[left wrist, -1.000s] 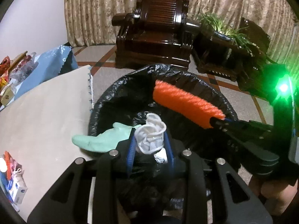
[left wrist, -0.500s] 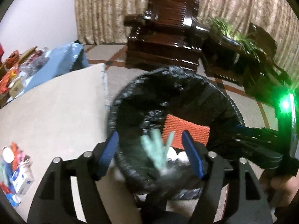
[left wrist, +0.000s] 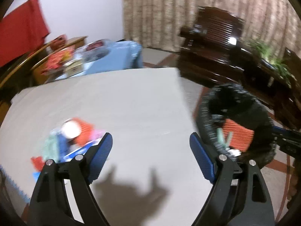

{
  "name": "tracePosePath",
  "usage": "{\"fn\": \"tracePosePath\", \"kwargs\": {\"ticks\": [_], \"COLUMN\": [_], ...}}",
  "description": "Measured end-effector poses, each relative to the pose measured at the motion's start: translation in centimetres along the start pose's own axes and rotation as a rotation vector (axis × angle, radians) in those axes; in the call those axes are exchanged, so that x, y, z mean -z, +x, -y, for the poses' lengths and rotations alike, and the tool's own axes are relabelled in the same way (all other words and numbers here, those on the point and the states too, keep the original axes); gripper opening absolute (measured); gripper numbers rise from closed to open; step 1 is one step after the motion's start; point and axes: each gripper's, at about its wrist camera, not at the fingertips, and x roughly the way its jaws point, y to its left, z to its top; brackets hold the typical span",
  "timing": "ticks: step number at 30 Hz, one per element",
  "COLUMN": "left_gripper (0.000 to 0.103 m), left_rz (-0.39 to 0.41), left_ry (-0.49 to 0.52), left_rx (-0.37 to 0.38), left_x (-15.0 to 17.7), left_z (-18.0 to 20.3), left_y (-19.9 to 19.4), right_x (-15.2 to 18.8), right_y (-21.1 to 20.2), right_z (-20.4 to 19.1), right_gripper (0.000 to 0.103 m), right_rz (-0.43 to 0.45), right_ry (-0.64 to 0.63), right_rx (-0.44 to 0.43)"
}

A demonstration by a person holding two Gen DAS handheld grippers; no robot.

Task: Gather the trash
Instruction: 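Bring both tools back to the remaining pile on the table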

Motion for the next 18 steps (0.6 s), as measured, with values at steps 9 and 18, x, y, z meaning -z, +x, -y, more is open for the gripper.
{"fn": "tracePosePath", "kwargs": {"ticks": [9, 18], "left_gripper": [0.082, 0.082], "left_rz": [-0.003, 0.004], "left_ry": [-0.114, -0.23], "left_rx": [-0.159, -0.205], "left_x": [2.9, 4.3], "left_z": [-13.0, -21.7], "left_y": [-2.3, -2.0], "right_x": [0.8, 1.3], "right_y": [2.0, 4.4], "right_z": [-14.5, -24.8], "right_gripper": [0.045, 0.045], "right_rz": [-0.026, -0.021], "right_ry": [-0.162, -0.248], "right_rx": [-0.147, -0.213]}}
